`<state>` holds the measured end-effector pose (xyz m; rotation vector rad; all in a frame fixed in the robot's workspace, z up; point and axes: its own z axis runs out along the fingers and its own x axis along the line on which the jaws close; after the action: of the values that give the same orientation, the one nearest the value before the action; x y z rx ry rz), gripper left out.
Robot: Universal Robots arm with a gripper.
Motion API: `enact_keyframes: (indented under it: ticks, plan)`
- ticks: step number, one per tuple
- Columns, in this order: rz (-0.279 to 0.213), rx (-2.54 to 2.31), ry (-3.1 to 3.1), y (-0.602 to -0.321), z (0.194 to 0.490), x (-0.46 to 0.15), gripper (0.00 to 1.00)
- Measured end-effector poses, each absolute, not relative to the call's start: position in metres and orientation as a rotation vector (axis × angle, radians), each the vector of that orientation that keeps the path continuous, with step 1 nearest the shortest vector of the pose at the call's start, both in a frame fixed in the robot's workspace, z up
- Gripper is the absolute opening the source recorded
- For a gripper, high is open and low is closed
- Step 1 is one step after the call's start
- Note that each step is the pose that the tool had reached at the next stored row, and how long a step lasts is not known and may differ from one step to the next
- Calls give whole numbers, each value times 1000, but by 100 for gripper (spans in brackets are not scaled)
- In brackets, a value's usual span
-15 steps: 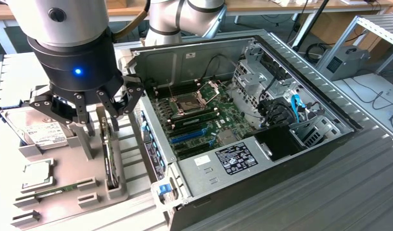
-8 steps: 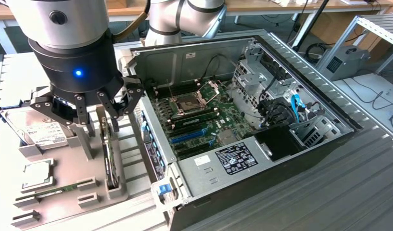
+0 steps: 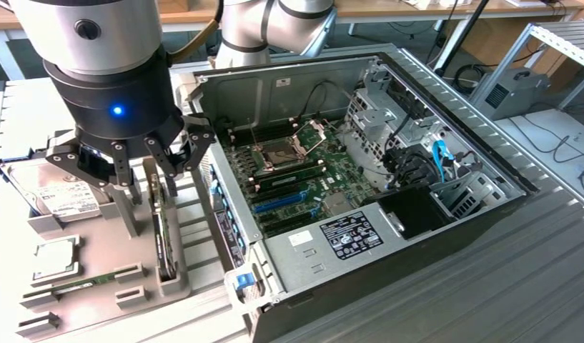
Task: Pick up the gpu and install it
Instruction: 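Pick up the gpu and move the gpu toward the slot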
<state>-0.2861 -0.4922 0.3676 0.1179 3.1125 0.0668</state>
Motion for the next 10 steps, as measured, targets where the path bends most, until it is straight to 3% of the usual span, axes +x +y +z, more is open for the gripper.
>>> enact_keyframes:
  ticks: [10]
  plan:
    - [67, 118, 3113, -492, 366, -286, 42]
